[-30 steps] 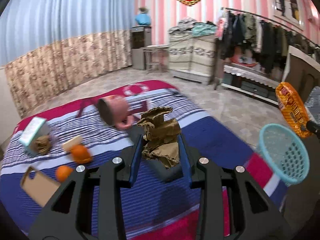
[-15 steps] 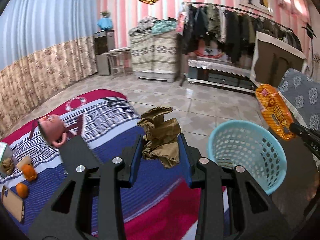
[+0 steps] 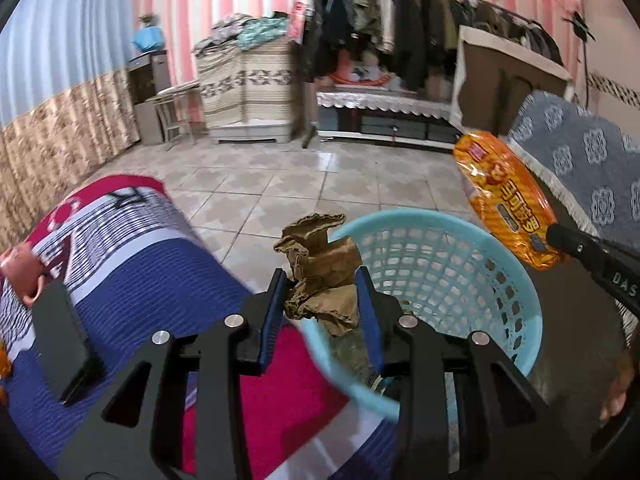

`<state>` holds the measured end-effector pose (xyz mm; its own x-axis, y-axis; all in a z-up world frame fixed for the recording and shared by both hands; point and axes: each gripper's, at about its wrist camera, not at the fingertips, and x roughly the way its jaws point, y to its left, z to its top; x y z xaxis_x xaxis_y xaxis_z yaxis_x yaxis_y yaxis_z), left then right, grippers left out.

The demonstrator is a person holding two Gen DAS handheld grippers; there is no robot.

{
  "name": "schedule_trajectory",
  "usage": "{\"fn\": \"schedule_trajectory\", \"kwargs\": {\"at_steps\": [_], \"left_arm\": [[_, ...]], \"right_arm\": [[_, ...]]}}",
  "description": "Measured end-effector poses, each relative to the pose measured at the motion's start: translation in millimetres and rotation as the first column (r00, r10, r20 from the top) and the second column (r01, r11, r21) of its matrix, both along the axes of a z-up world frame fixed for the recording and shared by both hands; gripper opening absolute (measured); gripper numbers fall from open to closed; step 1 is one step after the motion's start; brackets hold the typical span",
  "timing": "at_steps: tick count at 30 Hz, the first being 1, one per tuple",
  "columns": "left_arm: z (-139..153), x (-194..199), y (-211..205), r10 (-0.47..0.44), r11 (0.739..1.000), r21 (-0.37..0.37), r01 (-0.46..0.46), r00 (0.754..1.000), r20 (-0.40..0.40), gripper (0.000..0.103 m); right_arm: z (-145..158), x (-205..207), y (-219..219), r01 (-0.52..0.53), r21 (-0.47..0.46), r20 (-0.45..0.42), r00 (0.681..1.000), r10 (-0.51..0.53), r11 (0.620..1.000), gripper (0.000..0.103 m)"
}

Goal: Collect trash
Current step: 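Carry paper and orange bag over the blue wastebasket and open both grippers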

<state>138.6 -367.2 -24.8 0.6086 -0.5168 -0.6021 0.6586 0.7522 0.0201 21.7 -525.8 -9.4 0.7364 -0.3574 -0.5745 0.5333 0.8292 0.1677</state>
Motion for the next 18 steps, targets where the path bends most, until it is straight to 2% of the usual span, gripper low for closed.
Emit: {"fn": "schedule_trajectory", "kwargs": {"at_steps": [3,4,5,6,8,13,18], "left_arm": [[-7.9,2.0,-21.3,-0.031,0.999,0.021,0.032,0.999,-0.012,0.035],[-9.5,2.7,-26.1,-0.033,0.999,0.023,0.034,0.999,-0.012,0.038],[-10.6,3.8,-30.4,-0.038,0.999,0.029,0.038,0.999,-0.011,0.044],[-12.2,5.4,-35.1,-0.038,0.998,0.043,0.038,0.999,-0.009,0.057],[-11.8,7.0,-38.6,-0.020,0.998,0.051,0.019,1.000,0.014,0.066],[-6.2,17.8,-25.3,0.028,0.998,0.049,-0.029,0.999,0.022,0.081],[7.4,27.6,3.2,0.090,0.996,0.023,-0.091,0.995,0.049,0.090]], "right_arm": [[-4.1,-1.1,-2.4,0.002,0.014,-0.004,1.000,-0.002,1.000,0.004],[-4.8,-0.8,-3.1,0.002,0.018,-0.005,1.000,-0.002,1.000,0.004],[-5.9,-0.4,-4.3,0.002,0.020,-0.008,1.000,-0.001,1.000,0.004],[-6.3,0.1,-5.3,0.000,0.023,-0.011,1.000,0.000,1.000,0.004],[-8.3,1.3,-6.7,-0.003,0.024,-0.018,1.000,0.003,1.000,0.004],[-11.2,6.3,-6.0,-0.014,0.028,-0.030,0.999,0.015,0.999,0.004],[-11.6,15.8,0.9,-0.034,0.009,-0.049,0.998,0.034,0.999,0.004]]}}
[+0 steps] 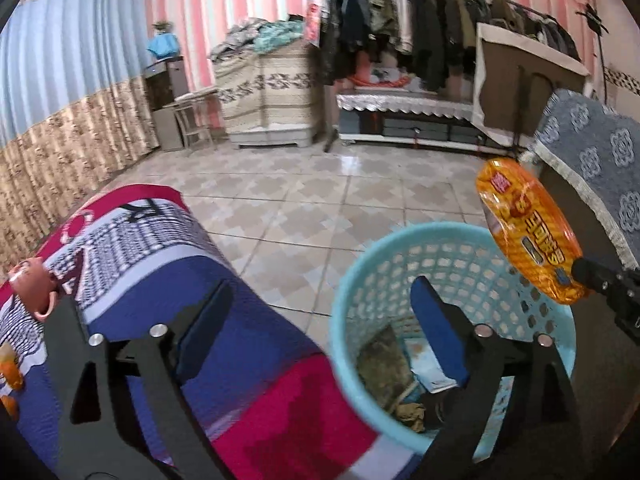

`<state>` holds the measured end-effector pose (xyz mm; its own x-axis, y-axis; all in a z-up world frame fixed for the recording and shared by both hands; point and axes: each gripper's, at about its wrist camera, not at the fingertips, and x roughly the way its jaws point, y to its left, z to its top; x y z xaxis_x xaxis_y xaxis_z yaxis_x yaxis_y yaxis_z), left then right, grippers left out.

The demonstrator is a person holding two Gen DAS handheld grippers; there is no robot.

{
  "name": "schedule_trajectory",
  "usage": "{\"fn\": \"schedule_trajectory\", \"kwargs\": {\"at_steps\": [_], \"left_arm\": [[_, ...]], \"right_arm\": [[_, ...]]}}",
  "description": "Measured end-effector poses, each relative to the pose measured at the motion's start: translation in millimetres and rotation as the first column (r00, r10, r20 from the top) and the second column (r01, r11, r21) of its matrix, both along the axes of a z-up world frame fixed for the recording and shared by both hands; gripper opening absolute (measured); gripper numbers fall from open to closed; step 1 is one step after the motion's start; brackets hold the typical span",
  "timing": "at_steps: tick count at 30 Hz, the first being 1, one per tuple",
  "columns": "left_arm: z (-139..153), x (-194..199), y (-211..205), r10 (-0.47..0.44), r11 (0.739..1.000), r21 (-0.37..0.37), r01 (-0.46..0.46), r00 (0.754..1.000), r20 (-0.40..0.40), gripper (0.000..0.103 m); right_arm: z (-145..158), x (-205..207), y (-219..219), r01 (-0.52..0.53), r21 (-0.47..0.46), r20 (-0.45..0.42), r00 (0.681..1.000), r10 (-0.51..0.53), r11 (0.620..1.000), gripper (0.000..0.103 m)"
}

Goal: Collect trash
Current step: 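Carry paper and orange bag over the blue wastebasket and open both grippers, then move both tools back over the bed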

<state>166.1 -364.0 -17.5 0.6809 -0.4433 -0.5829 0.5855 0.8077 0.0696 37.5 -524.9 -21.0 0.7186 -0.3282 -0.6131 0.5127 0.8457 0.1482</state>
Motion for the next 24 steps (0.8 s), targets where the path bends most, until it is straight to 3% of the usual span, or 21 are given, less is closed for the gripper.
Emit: {"fn": "schedule_trajectory", "kwargs": {"at_steps": [11,12,14,18,20,24], "left_arm": [[10.7,11.2,73.5,0.132,0.991,-0.039,-0.132,0.991,-0.002,0.094],[11.3,12.9,82.6,0.144,0.989,-0.044,-0.144,0.990,-0.012,0.094],[13.5,14.7,100.7,0.175,0.983,-0.049,-0.176,0.984,-0.021,0.094],[22.0,12.2,132.2,0.228,0.972,-0.061,-0.228,0.974,0.000,0.094],[28.4,11.9,151.5,0.259,0.963,-0.078,-0.258,0.966,-0.001,0.095],[39.3,9.6,185.2,0.307,0.947,-0.106,-0.305,0.952,0.010,0.095]], "right_arm": [[-9.6,31.3,25.9,-0.026,-0.061,-0.094,0.995,0.020,0.998,0.009],[-10.2,33.0,28.0,-0.030,-0.066,-0.103,0.994,0.023,0.997,0.015],[-9.2,34.4,31.1,-0.030,-0.076,-0.103,0.994,0.022,0.997,0.061],[-0.7,30.6,37.8,-0.016,-0.117,-0.085,0.996,0.006,0.993,0.071],[4.7,28.5,42.2,-0.011,-0.129,-0.066,0.998,0.003,0.992,0.082],[16.3,28.5,56.9,-0.011,-0.162,-0.035,0.999,0.005,0.987,0.089]]}}
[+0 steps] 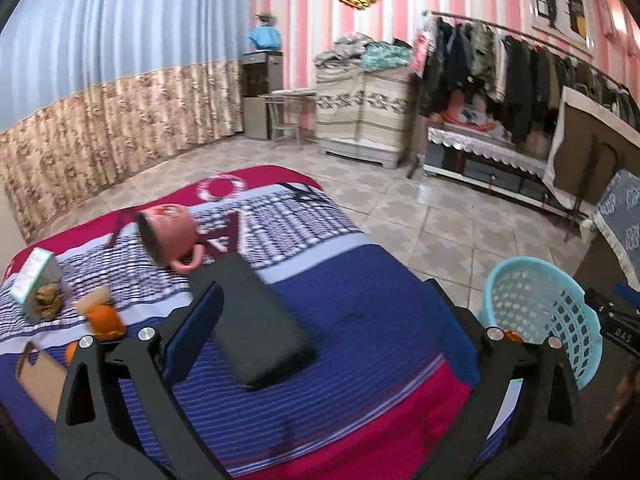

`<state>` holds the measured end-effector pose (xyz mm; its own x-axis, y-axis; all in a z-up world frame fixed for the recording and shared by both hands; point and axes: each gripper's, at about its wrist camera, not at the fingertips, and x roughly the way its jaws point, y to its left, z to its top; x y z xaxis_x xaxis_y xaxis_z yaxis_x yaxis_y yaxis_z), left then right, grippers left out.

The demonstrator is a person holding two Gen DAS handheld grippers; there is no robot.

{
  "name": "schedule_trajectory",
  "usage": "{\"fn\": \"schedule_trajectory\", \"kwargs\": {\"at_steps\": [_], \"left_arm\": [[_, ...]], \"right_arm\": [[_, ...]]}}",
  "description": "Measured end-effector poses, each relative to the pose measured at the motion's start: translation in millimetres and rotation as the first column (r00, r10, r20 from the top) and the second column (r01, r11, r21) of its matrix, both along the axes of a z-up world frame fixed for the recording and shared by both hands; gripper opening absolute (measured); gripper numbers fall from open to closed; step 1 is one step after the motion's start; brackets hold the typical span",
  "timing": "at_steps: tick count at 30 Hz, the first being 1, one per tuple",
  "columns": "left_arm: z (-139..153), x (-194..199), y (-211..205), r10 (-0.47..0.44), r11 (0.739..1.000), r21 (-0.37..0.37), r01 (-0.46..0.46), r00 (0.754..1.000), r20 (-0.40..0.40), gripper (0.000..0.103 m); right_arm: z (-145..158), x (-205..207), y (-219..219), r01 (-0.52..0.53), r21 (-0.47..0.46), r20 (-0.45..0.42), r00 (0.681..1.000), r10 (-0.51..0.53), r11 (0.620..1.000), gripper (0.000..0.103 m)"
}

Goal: Collect trash
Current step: 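Move both tools back over the bed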

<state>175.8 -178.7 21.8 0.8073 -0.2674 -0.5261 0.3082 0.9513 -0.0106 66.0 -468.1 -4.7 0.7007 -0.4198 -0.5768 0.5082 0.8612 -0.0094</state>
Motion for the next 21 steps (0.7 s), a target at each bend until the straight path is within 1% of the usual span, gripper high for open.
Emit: {"fn": "schedule_trajectory", "kwargs": {"at_steps": [5,9,14,21], "left_arm": [[5.0,-10.7,33.7,0.057,0.998,0.014,-0.057,0.998,0.025,0.097],[0.5,-16.9,64.8,0.112,0.994,0.010,-0.112,0.994,0.012,0.097],[-5.3,-25.1,100.5,0.183,0.983,0.024,-0.183,0.983,0.007,0.097],[-13.3,-36.7,143.2,0.261,0.965,0.021,-0.261,0.965,-0.003,0.097]], "right_arm": [[15.0,3.1,29.3,-0.063,-0.027,0.042,0.997,0.064,0.998,0.091],[26.6,8.5,61.6,-0.138,-0.057,0.079,0.987,0.142,0.989,0.093],[33.1,14.3,99.8,-0.207,-0.113,0.093,0.972,0.217,0.972,0.095],[39.2,22.6,136.2,-0.291,-0.076,0.134,0.945,0.299,0.954,0.095]]}}
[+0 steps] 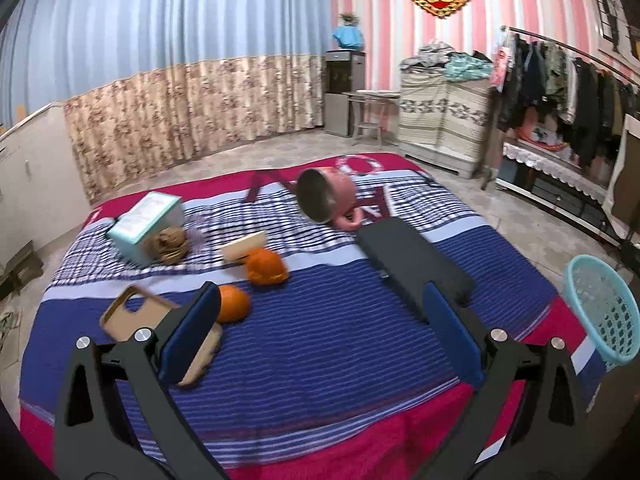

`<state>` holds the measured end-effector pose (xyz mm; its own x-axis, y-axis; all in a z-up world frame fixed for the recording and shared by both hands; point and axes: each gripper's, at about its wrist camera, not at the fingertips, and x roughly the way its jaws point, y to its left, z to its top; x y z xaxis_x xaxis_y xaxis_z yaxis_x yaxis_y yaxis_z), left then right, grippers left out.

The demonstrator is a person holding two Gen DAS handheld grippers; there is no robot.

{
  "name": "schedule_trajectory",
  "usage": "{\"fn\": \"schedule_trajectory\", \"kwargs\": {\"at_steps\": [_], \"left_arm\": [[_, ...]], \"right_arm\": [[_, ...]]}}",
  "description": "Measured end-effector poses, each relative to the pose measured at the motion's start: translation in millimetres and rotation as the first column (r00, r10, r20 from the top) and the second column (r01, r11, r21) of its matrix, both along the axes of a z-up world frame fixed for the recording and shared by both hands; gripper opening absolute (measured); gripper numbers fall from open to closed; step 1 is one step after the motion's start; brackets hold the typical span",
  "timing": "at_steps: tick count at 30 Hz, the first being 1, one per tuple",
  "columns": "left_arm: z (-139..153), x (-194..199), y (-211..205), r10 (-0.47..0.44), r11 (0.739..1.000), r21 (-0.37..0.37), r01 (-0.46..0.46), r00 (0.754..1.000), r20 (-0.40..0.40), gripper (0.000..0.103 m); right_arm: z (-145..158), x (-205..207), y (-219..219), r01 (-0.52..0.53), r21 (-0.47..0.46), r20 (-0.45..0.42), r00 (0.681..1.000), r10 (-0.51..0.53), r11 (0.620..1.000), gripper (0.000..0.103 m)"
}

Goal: Collect trash
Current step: 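Move both tools back over the bed, then move both tools toward the tan phone case on the bed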

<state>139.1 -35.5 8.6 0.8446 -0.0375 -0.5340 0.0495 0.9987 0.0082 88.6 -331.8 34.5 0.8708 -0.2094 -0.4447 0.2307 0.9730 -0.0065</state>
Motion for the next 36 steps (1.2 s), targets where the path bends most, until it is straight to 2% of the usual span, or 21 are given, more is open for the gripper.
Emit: {"fn": "schedule_trajectory", "kwargs": {"at_steps": [6,17,24,30,36], "left_arm": [[-4.9,-6.7,26.5,0.045,0.999,0.013,-0.044,0.999,-0.008,0.097],[-12.1,-14.2,46.6,0.078,0.997,0.030,-0.078,0.997,0.000,0.097],[-16.1,-16.3,51.4,0.074,0.997,0.035,-0.074,0.997,0.001,0.097],[-16.8,-24.2,49.6,0.098,0.991,0.088,-0.105,0.992,0.080,0.097],[-18.2,-23.1,46.9,0.074,0.992,0.095,-0.080,0.995,0.063,0.097]], "right_arm": [[-4.7,7.6,31.2,-0.069,0.027,-0.003,0.998,0.069,0.997,0.096],[-11.0,15.6,74.4,-0.145,-0.019,-0.028,0.989,0.144,0.989,0.096],[-10.8,19.7,79.4,-0.151,-0.031,-0.037,0.988,0.150,0.988,0.096],[-12.9,21.2,80.3,-0.150,-0.034,-0.046,0.988,0.149,0.988,0.096],[-14.5,22.5,80.4,-0.154,-0.037,-0.052,0.987,0.152,0.987,0.096]]}}
